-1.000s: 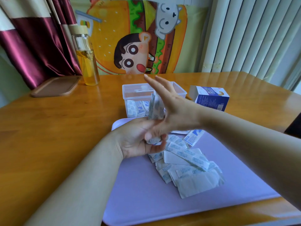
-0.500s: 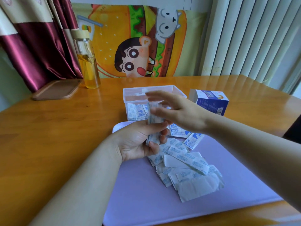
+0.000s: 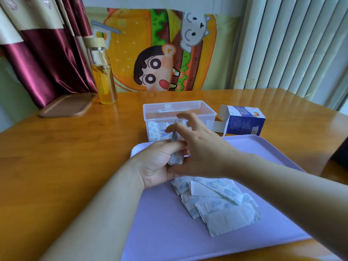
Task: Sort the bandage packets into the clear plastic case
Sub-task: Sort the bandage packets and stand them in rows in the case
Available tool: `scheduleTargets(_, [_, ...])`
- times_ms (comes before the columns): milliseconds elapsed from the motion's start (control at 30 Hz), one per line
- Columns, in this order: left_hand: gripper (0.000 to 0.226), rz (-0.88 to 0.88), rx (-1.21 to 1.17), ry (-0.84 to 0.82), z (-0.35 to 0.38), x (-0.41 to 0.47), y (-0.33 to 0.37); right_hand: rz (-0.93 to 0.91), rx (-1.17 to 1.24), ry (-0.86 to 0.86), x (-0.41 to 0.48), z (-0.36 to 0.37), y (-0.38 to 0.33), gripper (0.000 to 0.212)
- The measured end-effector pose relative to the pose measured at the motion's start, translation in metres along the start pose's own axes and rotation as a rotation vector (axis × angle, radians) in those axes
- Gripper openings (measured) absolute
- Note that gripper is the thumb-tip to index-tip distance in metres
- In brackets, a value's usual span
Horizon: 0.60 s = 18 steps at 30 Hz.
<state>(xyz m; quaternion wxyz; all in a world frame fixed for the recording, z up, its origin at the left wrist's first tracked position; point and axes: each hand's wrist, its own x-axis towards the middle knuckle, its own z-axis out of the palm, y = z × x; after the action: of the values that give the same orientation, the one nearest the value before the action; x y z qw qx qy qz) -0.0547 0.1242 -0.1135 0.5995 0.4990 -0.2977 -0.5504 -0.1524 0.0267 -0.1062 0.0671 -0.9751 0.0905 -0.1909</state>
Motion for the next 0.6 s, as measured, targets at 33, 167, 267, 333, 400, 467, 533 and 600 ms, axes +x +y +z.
scheduleTargets(33, [0.016, 0.004, 0.012, 0.008, 0.000, 0.000, 0.000, 0.007, -0.007, 0.025, 0.000, 0.002, 0.001, 0.082])
scheduleTargets(167, [0.022, 0.000, 0.002, 0.089, 0.001, -0.001, -0.001, -0.058, -0.018, -0.012, 0.000, 0.003, 0.001, 0.087])
scheduleTargets(267, [0.023, 0.003, 0.064, 0.101, -0.001, -0.002, 0.001, -0.011, 0.279, -0.108, 0.005, -0.016, 0.003, 0.075])
scheduleTargets(333, [0.007, 0.019, 0.090, 0.065, -0.002, -0.003, 0.004, 0.095, 0.473, -0.167, 0.012, -0.034, 0.009, 0.060])
scheduleTargets(400, [0.008, 0.017, 0.070, 0.012, -0.001, -0.004, 0.009, 0.147, 0.601, -0.193, 0.020, -0.046, 0.016, 0.047])
scheduleTargets(467, [0.017, 0.010, 0.058, -0.021, 0.001, -0.002, 0.016, 0.144, 0.714, -0.192, 0.029, -0.054, 0.022, 0.042])
scheduleTargets(533, [0.023, 0.008, 0.071, -0.031, 0.004, 0.000, 0.024, 0.130, 0.742, -0.187, 0.036, -0.061, 0.027, 0.036])
scheduleTargets(600, [0.027, 0.015, 0.096, -0.021, 0.004, 0.005, 0.035, 0.120, 0.740, -0.175, 0.044, -0.069, 0.030, 0.025])
